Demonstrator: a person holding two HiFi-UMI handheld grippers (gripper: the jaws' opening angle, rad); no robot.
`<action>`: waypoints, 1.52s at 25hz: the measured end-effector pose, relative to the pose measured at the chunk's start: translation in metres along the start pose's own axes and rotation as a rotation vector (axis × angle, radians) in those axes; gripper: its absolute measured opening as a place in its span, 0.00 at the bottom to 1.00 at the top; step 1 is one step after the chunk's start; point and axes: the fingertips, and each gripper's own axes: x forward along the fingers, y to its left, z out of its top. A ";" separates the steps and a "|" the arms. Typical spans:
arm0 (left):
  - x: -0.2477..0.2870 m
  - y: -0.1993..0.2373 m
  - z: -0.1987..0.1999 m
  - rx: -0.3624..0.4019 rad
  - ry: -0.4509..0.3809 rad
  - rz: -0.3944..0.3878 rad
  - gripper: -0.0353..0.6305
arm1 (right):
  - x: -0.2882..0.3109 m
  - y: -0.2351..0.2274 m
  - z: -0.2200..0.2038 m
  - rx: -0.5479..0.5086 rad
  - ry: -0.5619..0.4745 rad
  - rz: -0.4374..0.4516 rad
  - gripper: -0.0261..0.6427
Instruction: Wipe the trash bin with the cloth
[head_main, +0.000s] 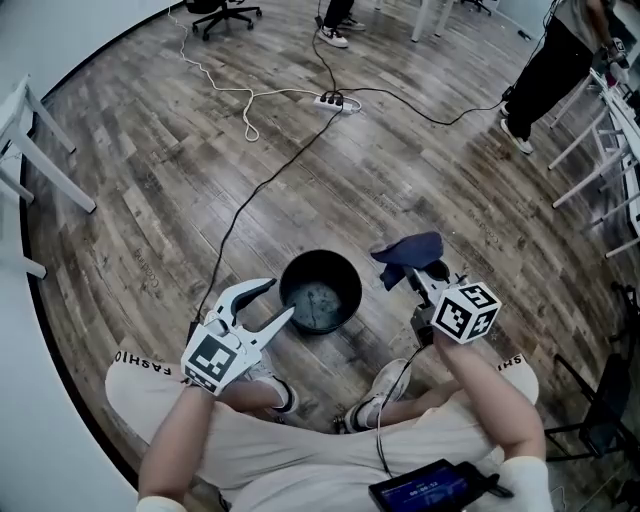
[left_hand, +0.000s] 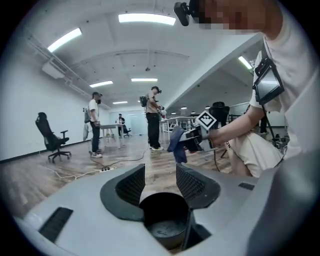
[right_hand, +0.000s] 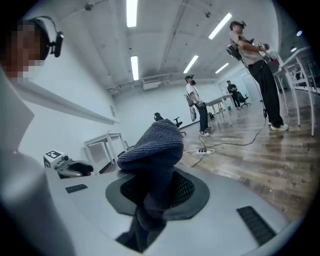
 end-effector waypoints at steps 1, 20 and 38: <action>-0.003 0.005 -0.002 -0.013 -0.005 0.031 0.36 | -0.005 0.010 0.005 -0.028 -0.024 0.014 0.16; 0.042 0.005 -0.059 -0.060 0.071 0.130 0.33 | 0.009 0.068 -0.068 -0.224 0.105 0.124 0.16; 0.040 0.004 -0.056 -0.167 0.069 0.121 0.29 | 0.015 0.078 -0.061 -0.377 0.078 0.102 0.16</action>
